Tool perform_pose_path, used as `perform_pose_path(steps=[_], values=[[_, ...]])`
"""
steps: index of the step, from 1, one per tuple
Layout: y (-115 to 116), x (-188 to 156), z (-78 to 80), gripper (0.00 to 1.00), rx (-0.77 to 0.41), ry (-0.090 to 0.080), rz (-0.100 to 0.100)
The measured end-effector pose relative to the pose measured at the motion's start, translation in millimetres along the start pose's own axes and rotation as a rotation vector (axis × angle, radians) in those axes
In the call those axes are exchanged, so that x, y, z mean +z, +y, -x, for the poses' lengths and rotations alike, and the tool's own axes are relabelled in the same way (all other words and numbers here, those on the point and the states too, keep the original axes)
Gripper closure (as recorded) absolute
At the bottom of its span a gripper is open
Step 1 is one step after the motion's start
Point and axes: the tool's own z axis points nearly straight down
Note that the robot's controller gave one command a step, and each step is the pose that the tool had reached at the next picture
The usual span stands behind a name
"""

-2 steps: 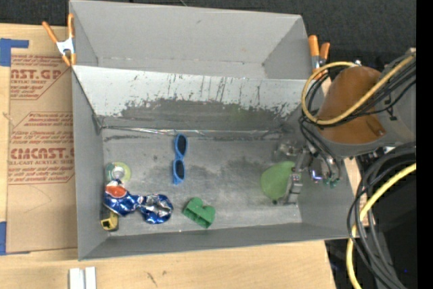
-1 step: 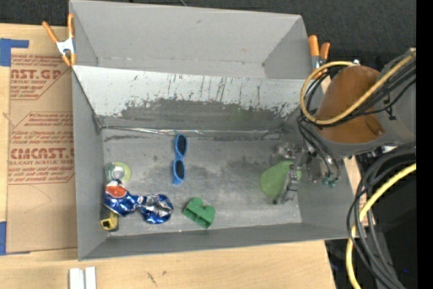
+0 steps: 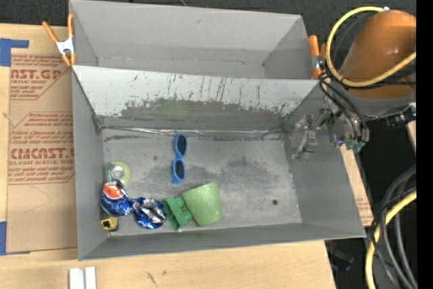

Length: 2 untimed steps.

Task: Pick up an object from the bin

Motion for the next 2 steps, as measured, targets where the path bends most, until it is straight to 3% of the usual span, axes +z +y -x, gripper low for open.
perform_pose_path(steps=[1, 2], values=[[13.6, 78.6, 14.8, 1.0, 0.081, 0.016, -0.001], [12.8, 74.6, 16.1, 0.0, 0.082, 0.01, -0.001]])
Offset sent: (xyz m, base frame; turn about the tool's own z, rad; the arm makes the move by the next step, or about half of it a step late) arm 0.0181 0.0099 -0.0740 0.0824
